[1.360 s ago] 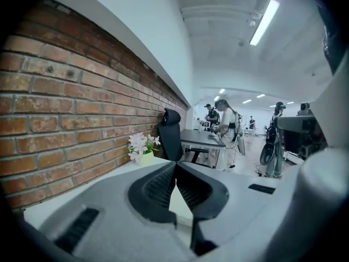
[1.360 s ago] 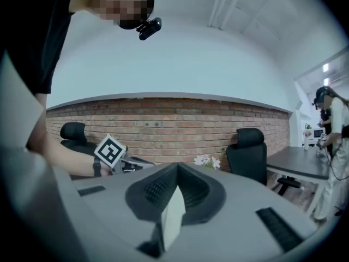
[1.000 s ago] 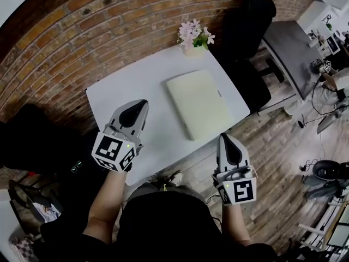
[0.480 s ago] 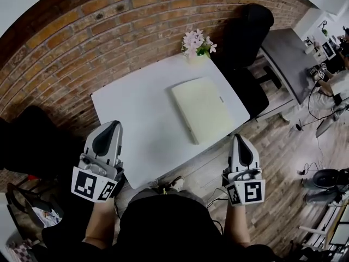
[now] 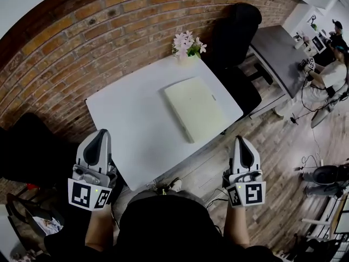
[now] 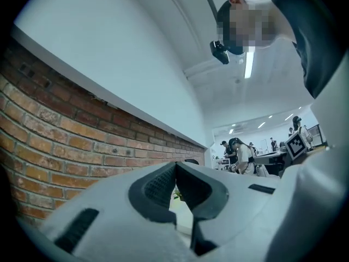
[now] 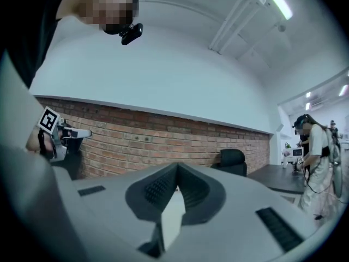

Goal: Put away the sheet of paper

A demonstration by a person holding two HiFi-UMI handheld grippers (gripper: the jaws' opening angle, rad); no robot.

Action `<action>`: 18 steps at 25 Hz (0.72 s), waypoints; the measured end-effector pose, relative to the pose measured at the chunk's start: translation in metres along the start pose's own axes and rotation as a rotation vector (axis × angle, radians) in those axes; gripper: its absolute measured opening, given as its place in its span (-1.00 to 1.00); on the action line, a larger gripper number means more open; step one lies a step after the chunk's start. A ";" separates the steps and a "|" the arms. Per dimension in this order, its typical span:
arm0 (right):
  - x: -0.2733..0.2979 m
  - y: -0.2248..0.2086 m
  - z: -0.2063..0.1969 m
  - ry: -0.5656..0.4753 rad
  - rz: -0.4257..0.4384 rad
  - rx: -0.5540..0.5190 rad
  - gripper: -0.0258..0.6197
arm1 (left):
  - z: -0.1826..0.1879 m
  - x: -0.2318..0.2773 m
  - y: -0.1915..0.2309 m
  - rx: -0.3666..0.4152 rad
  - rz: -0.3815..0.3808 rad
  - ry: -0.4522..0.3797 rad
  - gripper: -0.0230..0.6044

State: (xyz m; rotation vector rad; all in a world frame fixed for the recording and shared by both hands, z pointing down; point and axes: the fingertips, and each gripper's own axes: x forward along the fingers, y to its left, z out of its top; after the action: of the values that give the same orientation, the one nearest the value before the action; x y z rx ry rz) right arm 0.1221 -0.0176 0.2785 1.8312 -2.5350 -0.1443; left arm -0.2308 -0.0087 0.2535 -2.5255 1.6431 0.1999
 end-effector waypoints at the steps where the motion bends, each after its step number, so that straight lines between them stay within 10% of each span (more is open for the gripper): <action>1: -0.003 -0.001 0.000 0.002 -0.005 0.001 -0.88 | 0.000 0.000 0.001 -0.004 0.002 -0.004 -0.84; 18: -0.023 -0.003 0.013 -0.042 -0.004 -0.003 -0.88 | 0.013 -0.001 -0.024 0.008 -0.029 -0.041 -0.84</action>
State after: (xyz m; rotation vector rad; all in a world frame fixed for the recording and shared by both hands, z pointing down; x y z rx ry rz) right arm 0.1316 0.0040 0.2662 1.8521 -2.5569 -0.1879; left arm -0.2102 0.0037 0.2411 -2.5204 1.5879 0.2394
